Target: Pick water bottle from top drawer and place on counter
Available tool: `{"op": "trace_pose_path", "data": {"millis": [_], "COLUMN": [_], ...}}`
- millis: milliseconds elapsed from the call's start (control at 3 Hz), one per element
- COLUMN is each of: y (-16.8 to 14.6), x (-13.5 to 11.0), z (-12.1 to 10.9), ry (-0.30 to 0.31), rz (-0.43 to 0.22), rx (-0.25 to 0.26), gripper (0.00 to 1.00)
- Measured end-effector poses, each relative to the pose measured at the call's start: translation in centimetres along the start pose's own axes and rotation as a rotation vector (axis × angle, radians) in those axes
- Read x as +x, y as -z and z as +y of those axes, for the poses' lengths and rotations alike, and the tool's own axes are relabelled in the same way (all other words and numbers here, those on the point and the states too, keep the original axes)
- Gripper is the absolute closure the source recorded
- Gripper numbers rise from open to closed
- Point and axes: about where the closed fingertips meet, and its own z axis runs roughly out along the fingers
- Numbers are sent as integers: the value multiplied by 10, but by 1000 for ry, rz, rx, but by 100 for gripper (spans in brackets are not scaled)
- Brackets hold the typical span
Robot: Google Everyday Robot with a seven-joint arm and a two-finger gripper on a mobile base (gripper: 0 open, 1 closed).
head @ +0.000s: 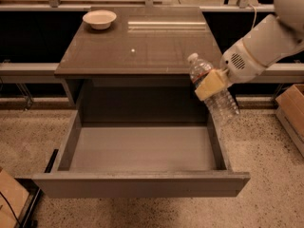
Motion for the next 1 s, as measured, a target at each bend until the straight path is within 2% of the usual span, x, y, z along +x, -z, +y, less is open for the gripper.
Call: {"op": "trace_pose_path", "data": {"millis": [333, 667, 1000], "y": [65, 63, 57], "x": [-47, -47, -67], "z": [-5, -5, -8], "ry": [89, 88, 99], "rz": [-123, -122, -181], "rx": [80, 79, 127], "gripper": [100, 100, 100]}}
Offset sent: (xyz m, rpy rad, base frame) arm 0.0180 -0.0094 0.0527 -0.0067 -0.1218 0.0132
